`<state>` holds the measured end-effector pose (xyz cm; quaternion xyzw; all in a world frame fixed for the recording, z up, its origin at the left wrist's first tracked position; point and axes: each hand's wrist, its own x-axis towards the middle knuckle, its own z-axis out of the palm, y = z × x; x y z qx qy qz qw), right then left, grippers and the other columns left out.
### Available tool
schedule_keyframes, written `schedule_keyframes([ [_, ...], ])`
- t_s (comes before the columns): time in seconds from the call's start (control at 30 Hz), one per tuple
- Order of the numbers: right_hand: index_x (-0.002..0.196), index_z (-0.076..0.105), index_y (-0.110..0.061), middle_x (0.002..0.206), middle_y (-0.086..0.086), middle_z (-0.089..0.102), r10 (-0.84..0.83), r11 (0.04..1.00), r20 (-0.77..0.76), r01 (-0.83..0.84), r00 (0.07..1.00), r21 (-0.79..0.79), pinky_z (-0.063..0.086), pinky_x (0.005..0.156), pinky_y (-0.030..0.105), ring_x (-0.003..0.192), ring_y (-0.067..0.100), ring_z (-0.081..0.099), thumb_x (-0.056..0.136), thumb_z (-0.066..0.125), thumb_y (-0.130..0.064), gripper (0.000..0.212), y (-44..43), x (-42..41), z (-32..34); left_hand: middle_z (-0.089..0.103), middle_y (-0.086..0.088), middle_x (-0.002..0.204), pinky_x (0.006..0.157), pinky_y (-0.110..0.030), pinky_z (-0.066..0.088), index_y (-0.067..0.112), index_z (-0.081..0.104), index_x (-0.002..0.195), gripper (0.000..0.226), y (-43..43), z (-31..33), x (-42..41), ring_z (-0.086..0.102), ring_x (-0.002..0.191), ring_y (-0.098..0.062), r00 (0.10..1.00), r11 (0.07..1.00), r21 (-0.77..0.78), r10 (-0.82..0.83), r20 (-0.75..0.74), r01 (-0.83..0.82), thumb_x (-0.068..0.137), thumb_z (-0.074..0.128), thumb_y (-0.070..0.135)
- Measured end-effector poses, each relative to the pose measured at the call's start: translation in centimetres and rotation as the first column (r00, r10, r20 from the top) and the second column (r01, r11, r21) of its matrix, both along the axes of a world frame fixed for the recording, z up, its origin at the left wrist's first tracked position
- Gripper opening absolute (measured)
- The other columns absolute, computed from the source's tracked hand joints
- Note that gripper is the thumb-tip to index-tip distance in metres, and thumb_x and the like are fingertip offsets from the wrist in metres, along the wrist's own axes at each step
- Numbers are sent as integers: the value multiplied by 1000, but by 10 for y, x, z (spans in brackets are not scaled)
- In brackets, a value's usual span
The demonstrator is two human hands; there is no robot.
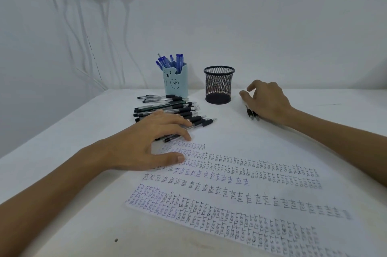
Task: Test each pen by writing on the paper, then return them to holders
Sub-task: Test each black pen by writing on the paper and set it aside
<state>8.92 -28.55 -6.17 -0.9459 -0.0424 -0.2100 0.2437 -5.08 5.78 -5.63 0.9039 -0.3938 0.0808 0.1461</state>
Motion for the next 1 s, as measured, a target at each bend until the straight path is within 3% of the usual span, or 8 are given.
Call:
schedule_keyframes([
  [0.1,118,60,-20,84,0,71,69,994,74,-62,995,-92,51,76,37,99,26,60,97,55,-43,32,12,-16,9,41,26,155,122,-42,32,42,60,133,42,1,0,0,35,149,-8,1000,1000,0,-2,0,2,96,61,62],
  [0.23,102,67,-23,71,-11,64,355,931,167,-331,920,-153,52,69,36,70,7,58,93,63,-27,10,36,-41,12,42,25,155,123,-43,31,40,60,135,46,1,1,0,34,150,-7,1000,1000,-11,1,17,-1,95,65,62],
  [0.37,106,68,-25,89,-15,60,622,758,147,-544,769,-359,35,69,10,76,-6,50,95,65,-30,12,58,-63,11,40,26,156,125,-40,28,40,56,137,54,3,3,1,30,151,-3,999,999,-15,38,38,-38,91,66,66],
  [0.47,115,69,-23,106,-9,63,735,624,94,-614,672,-483,41,83,12,92,-1,51,99,63,-31,19,66,-72,11,35,28,158,125,-32,23,41,52,140,62,6,2,3,23,152,0,996,997,-12,76,56,-75,88,65,72],
  [0.57,123,66,-23,117,-6,61,769,549,35,-632,638,-547,50,88,31,107,8,53,104,56,-36,25,68,-73,8,31,31,158,124,-28,19,45,50,140,65,8,1,5,18,152,4,993,995,-3,104,49,-104,85,61,78],
  [0.67,118,65,-22,115,-8,59,762,552,6,-646,647,-527,49,90,35,108,9,52,104,53,-40,26,67,-72,10,32,29,160,124,-29,19,44,51,139,64,8,0,6,18,152,4,993,994,16,109,53,-110,85,60,78],
  [0.83,122,65,-20,121,-3,58,800,462,-14,-631,599,-623,47,92,34,112,17,49,107,46,-37,29,67,-69,11,33,28,160,123,-23,15,41,52,140,67,8,1,6,17,151,7,991,992,20,122,46,-123,85,60,79],
  [1.0,116,60,-14,107,-3,61,788,543,91,-617,609,-570,39,90,25,99,15,50,109,39,-26,25,67,-75,15,32,27,160,124,-24,18,35,49,147,73,7,2,4,19,151,7,990,991,30,129,55,-131,87,62,75],
])
